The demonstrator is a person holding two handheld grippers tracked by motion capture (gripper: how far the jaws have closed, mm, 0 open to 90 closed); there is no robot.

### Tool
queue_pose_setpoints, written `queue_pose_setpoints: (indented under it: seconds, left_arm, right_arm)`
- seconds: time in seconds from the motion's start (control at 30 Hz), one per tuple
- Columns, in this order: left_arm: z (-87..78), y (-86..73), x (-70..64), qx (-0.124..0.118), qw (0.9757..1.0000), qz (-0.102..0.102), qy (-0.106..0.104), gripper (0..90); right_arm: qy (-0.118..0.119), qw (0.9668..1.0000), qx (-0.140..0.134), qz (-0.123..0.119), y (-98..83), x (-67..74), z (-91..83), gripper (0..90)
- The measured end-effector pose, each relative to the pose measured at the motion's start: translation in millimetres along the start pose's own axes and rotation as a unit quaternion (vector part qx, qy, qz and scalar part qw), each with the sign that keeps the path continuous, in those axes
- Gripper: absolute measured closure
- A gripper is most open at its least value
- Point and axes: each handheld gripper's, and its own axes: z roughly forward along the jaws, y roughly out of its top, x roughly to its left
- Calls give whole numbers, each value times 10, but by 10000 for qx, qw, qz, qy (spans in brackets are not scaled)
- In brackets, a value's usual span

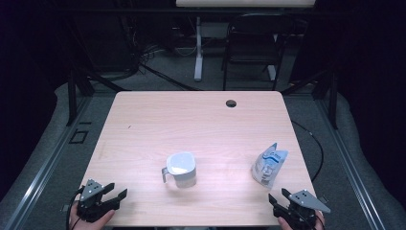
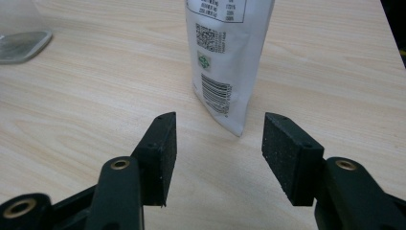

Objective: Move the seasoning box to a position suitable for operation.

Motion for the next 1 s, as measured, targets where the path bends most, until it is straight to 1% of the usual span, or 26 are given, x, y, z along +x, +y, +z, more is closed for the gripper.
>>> queue_pose_setpoints:
  seconds: [0.1, 0.2, 0.33, 0.4, 0.43, 0.47, 0.5, 0.57, 0.6, 0.67, 0.7, 0.77, 0.83, 0.87, 0.9, 0.97, 1.0]
  left_arm:
    - [0, 3, -7, -37, 10000, 14, 2, 420]
    - [-1, 11, -21, -72, 10000, 40, 49, 420]
    - [-3, 19, -41, -121, 9999, -2, 28, 422]
    - [-6, 23, -52, -138, 9999, -52, -7, 422]
    - [-8, 25, -58, -168, 9998, -56, -26, 425]
    - [-18, 33, -60, -153, 9999, -13, -33, 431]
    - [-18, 35, -66, -196, 9998, -36, -53, 431]
    - [-21, 45, -60, -187, 9995, -57, -266, 458]
    - [-15, 43, -61, -223, 9991, -88, -336, 475]
    - [-8, 45, -66, -195, 9987, -136, -451, 499]
    - [-5, 47, -74, -181, 9985, -181, -478, 511]
    - [6, 59, -105, -197, 9984, -166, -508, 511]
    - [26, 86, -147, -200, 9984, -103, -517, 508]
    - [32, 104, -174, -202, 9983, -127, -538, 506]
    - [34, 127, -200, -173, 9982, -113, -557, 507]
    - [55, 173, -251, -175, 9979, -41, -616, 506]
    - [69, 204, -287, -148, 9980, 56, -612, 500]
  right_arm:
    - [9, 10000, 13, -58, -1, 11, 10, 465]
    - [1, 9999, 9, -132, -3, 31, 11, 466]
    - [-45, 9997, -26, -239, -9, 47, -3, 465]
    - [-101, 9997, -87, -205, -11, 51, -14, 456]
    - [-97, 9997, -125, -191, -10, 49, -20, 453]
    - [-125, 9997, -140, -171, -7, 49, -30, 453]
    - [-125, 9997, -140, -171, -7, 49, -30, 453]
    - [-129, 9997, -157, -165, -6, 42, -33, 459]
    - [-160, 9996, -136, -170, -5, 37, -35, 467]
    - [-160, 9996, -89, -212, -3, 25, -37, 501]
    - [-118, 9997, -97, -213, -5, 23, -31, 518]
    - [-79, 9997, -6, -237, -7, 19, -25, 545]
    - [-89, 9997, -21, -223, -10, 19, -24, 560]
    - [-83, 9998, -6, -204, -8, 18, -29, 560]
    - [-90, 9998, -65, -151, -10, 21, -30, 560]
    - [-116, 9998, -53, -137, -4, 15, -46, 566]
    - [-46, 10000, -26, -64, 0, 11, -57, 583]
